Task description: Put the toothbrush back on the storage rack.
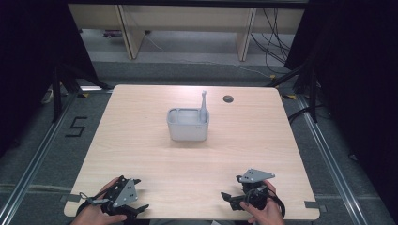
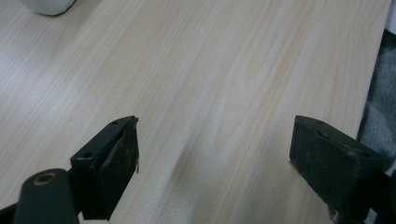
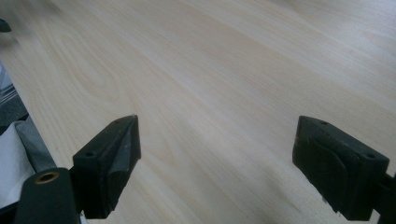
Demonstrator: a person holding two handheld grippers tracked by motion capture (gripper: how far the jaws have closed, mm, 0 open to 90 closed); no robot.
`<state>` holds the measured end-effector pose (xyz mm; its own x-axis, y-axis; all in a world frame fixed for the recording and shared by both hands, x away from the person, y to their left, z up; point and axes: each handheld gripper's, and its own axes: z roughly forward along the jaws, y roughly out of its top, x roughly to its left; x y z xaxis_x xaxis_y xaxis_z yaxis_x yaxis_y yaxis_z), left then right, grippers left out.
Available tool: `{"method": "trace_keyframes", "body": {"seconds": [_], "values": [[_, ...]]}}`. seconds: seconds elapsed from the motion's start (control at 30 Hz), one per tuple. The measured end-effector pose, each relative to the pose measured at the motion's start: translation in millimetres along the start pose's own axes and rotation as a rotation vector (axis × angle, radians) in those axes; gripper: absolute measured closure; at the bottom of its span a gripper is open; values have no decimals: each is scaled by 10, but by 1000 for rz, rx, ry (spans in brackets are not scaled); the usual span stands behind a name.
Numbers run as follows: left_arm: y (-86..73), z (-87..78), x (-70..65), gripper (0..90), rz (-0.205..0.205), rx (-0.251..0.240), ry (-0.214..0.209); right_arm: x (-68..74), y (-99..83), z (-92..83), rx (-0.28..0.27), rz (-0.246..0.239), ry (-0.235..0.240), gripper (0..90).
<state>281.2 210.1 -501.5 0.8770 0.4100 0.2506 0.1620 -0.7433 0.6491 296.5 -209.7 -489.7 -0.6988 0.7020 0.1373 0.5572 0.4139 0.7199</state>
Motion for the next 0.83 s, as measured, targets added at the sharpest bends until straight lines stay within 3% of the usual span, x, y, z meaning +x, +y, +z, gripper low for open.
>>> {"method": "trace_keyframes", "body": {"seconds": [0.03, 0.07, 0.2, 0.37, 0.43, 0.47, 0.57, 0.83], "values": [[0, -5, -2, 154, 0, 4, 1, 4, -4, -5, -4, 1, -3, 162], [-2, -6, -1, 154, 1, 5, 1, -21, -2, -5, -8, -36, -6, 162], [1, -6, 0, 154, 1, 4, 1, -21, -11, -10, -5, -38, 6, 163], [0, -5, 0, 154, 1, 4, 2, -29, -14, -29, -12, -52, -12, 163], [0, -6, -1, 154, 1, 4, 2, -27, -15, -30, -11, -46, -17, 163], [1, -6, 0, 154, 1, 4, 1, -9, -18, -33, -3, -18, -14, 163], [2, -6, 0, 154, 1, 4, 2, -32, -19, -24, -4, -49, -12, 163], [1, -8, 1, 154, 2, 4, 2, -22, -12, -27, 1, -34, -14, 163]]}}
